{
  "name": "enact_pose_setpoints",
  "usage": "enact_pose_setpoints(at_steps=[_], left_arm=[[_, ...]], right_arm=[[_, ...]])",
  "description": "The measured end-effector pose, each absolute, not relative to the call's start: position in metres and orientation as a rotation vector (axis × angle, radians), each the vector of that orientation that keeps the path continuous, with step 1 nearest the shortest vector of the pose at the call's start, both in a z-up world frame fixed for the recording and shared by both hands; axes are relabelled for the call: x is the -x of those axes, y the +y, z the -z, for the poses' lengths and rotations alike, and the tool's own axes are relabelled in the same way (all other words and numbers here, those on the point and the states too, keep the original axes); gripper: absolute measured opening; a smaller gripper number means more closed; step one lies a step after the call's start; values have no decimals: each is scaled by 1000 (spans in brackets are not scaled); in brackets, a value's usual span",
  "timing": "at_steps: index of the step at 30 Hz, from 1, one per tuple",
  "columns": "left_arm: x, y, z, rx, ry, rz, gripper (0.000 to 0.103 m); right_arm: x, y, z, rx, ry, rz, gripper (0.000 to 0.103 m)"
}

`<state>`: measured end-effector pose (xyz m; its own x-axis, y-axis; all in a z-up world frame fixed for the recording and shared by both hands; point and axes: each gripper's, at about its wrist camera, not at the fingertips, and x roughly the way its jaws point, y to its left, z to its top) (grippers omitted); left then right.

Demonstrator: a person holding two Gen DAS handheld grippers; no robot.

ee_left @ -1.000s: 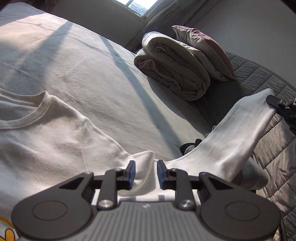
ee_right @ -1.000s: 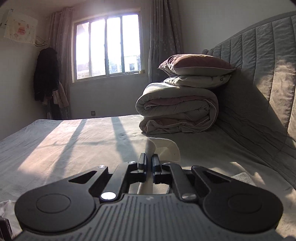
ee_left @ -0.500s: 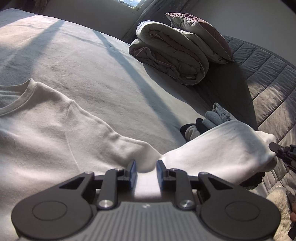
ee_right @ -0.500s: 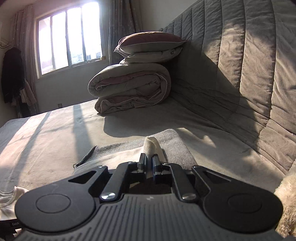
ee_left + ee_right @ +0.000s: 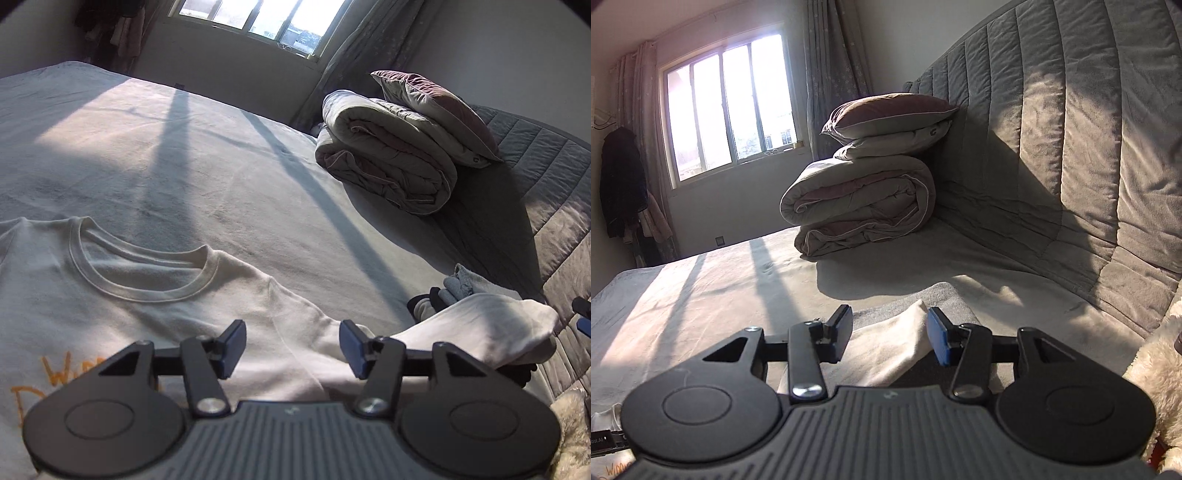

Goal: Fold clothes

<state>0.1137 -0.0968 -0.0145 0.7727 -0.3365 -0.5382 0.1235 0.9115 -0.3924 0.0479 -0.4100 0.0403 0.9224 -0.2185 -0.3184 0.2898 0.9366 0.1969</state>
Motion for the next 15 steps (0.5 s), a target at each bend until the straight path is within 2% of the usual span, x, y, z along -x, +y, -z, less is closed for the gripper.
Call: enact_pose_setpoints(at_steps=[10,15], left_arm=[[-55,5,-13,286,611,76,73],[-35,59,-12,320,614,-10,74]], right_arm=[[-25,-343,-49,-244,310,149,51],[-24,-308,-45,-232,334,86,53]])
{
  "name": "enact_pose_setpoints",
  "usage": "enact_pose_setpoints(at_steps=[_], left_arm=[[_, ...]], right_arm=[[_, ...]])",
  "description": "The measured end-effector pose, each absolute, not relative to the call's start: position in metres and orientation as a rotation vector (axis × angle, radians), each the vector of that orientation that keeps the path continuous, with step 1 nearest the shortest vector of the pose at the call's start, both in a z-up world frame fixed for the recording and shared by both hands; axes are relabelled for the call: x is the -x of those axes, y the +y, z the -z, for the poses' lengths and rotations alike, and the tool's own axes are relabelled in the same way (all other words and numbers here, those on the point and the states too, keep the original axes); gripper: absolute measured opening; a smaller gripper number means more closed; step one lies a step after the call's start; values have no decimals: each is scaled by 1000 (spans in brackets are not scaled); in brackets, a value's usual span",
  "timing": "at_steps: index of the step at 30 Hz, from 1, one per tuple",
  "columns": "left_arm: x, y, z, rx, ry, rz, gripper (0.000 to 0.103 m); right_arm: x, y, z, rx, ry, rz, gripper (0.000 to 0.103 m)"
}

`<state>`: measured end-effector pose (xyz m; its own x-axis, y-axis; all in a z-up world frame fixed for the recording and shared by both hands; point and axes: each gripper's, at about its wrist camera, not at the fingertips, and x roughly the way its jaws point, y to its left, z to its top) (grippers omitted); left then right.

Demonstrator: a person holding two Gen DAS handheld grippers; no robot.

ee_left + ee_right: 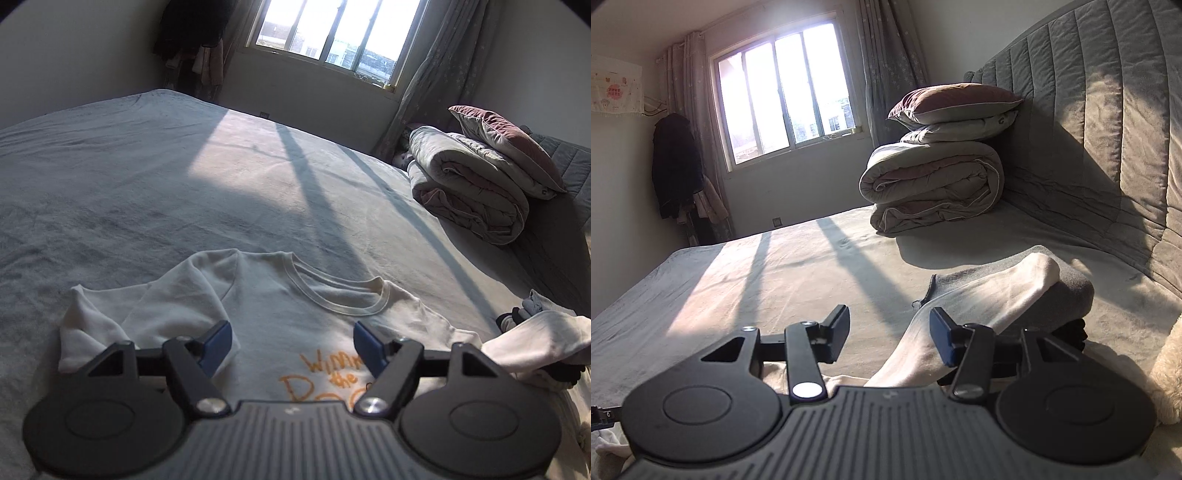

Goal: Fold clothes

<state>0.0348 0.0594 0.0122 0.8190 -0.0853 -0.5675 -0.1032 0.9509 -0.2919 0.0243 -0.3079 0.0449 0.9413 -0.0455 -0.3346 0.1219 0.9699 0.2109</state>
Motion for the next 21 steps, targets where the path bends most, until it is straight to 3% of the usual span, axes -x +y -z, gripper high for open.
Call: enact_pose_setpoints(at_steps=[16,18,21], left_arm=[[2,207,41,670,660,-127,73],[6,221,48,698,652,-99,69],[12,240,59,713,621,-58,52]], right_arm=[[-58,-165,-18,-155,438,-147,54],[-63,-137,-12,-153,459,-206,54],[-72,-92,-1,-126,513,-318,54]])
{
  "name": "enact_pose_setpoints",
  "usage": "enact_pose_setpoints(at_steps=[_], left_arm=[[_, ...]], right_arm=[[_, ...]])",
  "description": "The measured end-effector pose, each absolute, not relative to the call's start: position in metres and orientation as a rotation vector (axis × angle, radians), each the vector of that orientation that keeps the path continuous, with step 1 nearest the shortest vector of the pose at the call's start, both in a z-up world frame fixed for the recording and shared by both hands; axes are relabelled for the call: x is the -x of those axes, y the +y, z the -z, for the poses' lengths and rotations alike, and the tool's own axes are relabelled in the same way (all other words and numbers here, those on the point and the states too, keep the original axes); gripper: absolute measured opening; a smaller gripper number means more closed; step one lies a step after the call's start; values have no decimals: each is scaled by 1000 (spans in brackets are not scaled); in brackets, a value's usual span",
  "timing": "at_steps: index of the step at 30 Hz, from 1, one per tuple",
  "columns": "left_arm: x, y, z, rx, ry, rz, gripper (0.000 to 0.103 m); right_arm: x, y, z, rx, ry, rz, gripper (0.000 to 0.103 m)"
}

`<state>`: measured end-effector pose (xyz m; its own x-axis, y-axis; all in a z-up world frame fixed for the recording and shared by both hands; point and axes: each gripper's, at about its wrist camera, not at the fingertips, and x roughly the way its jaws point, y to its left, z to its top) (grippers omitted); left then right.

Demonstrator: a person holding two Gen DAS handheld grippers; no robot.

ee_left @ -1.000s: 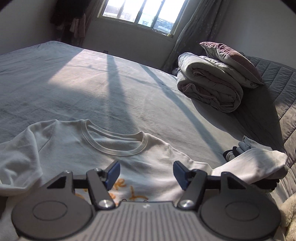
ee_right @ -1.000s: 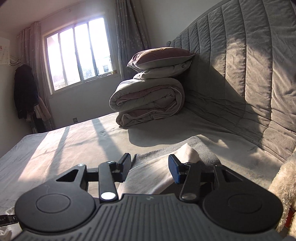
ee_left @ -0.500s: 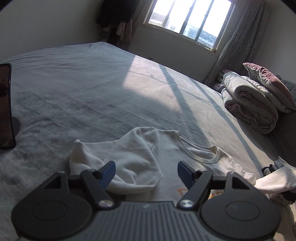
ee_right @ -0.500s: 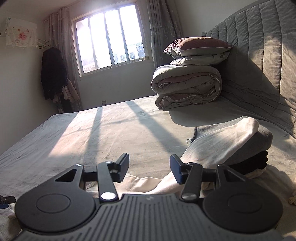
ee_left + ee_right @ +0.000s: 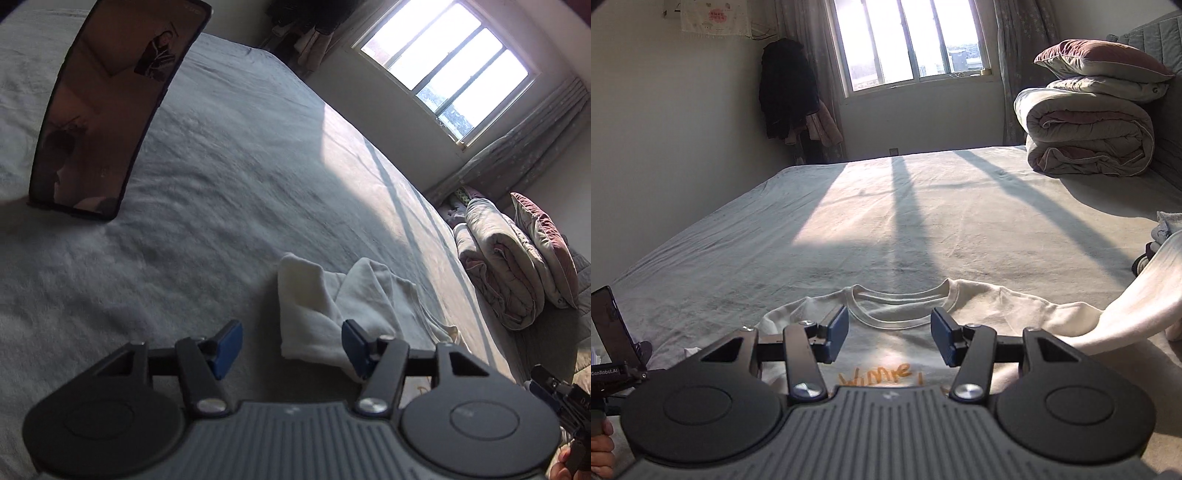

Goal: Fold clothes

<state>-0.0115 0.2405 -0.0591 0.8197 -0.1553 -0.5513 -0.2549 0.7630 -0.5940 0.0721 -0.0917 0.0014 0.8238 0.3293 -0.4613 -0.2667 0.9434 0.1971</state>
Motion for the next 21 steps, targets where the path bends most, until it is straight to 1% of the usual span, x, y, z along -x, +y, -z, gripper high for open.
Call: enact_pose_setpoints(at_steps=[1,2,4,6,8,9,10,13,15,16,17,19,21], left_arm=[[12,247,64,720,619,-49,48],[10,254,69,732,628,-45,46],[7,265,76,770,637,-38,38],[5,270,79,789,633,-29,35],[3,270,78,767,627,-30,34],[2,269,77,755,627,-31,31],[0,268,77,749,631,-31,26],[-6,270,80,786,641,-15,24],[-9,272,81,804,640,-9,24],[-11,271,81,806,639,-6,24],[-13,270,81,803,638,-2,24],[-18,267,81,797,636,7,24],[-24,263,82,809,636,32,29]], right_arm=[[-75,-76,2,-115,532,-357,54],[-79,-61,5,-105,552,-398,54],[-85,-31,10,-96,588,-483,54],[-92,0,14,-88,617,-564,54],[-99,25,18,-76,636,-618,54],[-102,40,20,-64,648,-647,54],[-106,54,22,-50,659,-673,54],[-115,88,30,0,687,-734,54],[-124,108,38,41,725,-765,51],[-128,114,42,64,748,-773,44],[-132,120,46,85,776,-786,29],[-137,122,53,101,816,-807,6],[-138,110,50,68,797,-803,6]])
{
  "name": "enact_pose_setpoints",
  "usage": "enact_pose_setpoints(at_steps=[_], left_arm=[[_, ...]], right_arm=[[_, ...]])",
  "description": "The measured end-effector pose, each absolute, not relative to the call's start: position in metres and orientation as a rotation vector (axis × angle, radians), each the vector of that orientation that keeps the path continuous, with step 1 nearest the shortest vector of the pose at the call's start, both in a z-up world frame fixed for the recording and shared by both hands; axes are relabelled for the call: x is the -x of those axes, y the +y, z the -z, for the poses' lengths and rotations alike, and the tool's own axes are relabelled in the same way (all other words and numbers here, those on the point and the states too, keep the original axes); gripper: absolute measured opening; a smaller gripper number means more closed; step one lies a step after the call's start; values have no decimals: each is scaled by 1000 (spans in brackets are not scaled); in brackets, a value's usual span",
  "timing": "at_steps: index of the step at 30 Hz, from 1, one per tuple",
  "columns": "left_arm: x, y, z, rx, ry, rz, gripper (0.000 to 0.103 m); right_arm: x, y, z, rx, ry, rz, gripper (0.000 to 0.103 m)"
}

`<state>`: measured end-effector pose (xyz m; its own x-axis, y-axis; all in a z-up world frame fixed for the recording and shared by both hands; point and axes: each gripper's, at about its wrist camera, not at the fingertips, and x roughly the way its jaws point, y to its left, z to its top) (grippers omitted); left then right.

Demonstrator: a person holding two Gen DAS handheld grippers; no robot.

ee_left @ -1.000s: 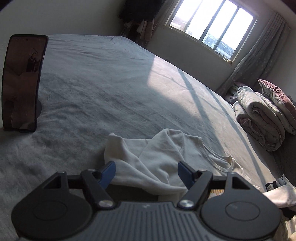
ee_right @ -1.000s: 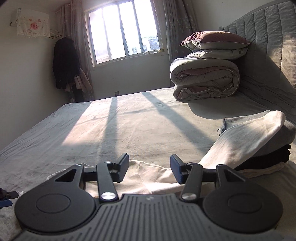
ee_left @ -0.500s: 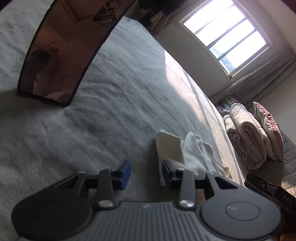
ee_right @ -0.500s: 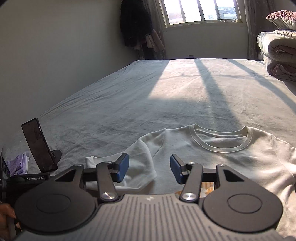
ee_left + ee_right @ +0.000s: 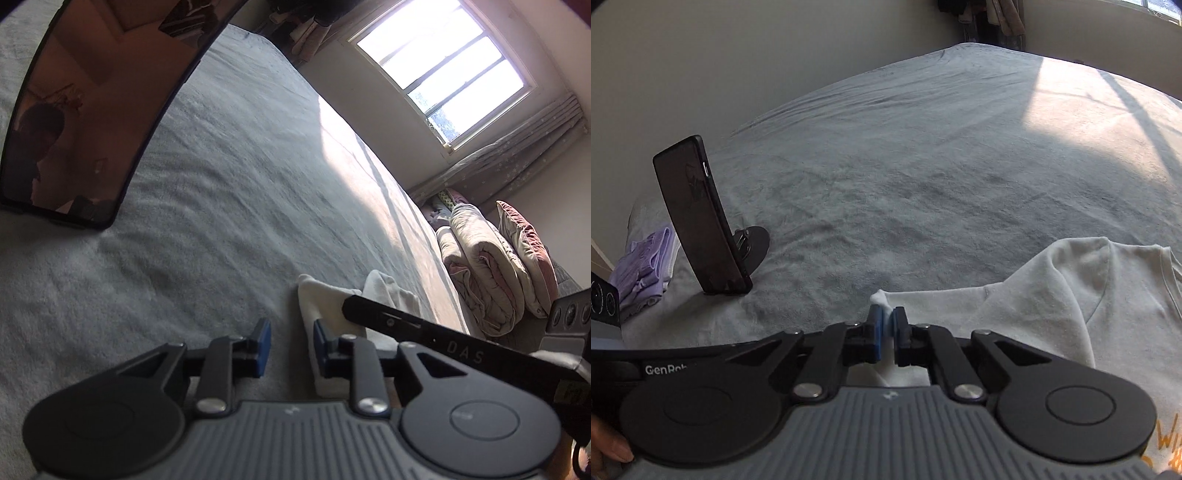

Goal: Fold clothes

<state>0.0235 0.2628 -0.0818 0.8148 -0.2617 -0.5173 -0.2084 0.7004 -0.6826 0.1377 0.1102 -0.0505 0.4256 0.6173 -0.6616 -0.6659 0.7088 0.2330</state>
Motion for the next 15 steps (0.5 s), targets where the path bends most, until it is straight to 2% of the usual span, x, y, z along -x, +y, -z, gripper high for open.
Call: enact_pose_setpoints(at_steps=[2,7,15], left_arm=[[-29,259,84,845,636,73,38],[-43,248,94,1014,662,237,46],[-56,211,103,1030,691,297,54]], right_arm=[[-139,86,45,-13,773,-786,5],[-134,22,41,-121,730,-675,5],[-118,-39,79,-251,773,-547,5]])
